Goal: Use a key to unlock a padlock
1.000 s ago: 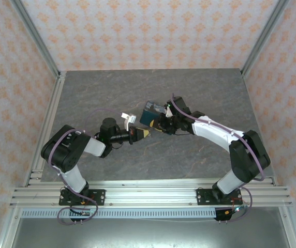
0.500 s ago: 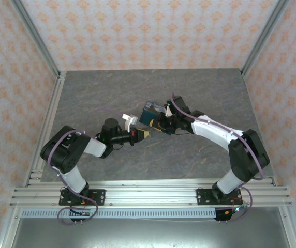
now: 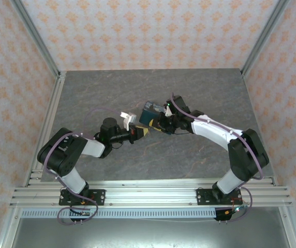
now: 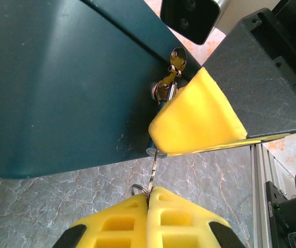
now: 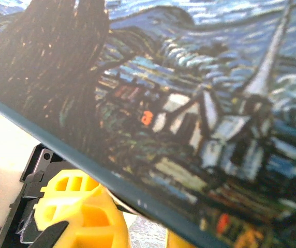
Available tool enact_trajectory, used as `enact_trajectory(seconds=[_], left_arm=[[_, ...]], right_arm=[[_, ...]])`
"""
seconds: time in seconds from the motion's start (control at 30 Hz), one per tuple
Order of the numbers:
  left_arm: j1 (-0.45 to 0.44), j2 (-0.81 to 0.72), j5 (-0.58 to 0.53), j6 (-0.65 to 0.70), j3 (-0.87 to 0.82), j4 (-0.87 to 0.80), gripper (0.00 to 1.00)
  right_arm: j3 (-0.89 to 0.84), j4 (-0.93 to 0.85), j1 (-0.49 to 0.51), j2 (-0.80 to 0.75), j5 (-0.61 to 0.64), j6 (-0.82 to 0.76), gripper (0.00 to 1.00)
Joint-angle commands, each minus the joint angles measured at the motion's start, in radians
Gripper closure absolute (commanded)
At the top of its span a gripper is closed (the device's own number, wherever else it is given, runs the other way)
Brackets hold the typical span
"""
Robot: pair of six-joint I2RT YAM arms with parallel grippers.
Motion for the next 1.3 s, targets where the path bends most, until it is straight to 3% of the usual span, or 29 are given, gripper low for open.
enact_trajectory(seconds=[0.0,0.57,0.87,1.27], left_arm=[[-0.011,-0.024,-0.029,0.034,-0.006,0.025,1.0],[-0.057,-0.022,-0.099,0.073,0.009,-0.012,1.0],[-0.056,0.069,-0.11,-0.026,0.023,0.101,1.0],[-0.064,0.079,-0.125,-0.042,0.036,0.135,1.0]], right_arm=[[0.04,0.007,0.001,0.004,-0.018,0.007,1.0],[0.037,0.037,0.001,0.017,-0.045,0.046,1.0],[0.026,0.04,0.001,0.026,-0.052,0.048,1.0],[0.017,0.008,0.001,0.05,-0.05,0.032,1.0]])
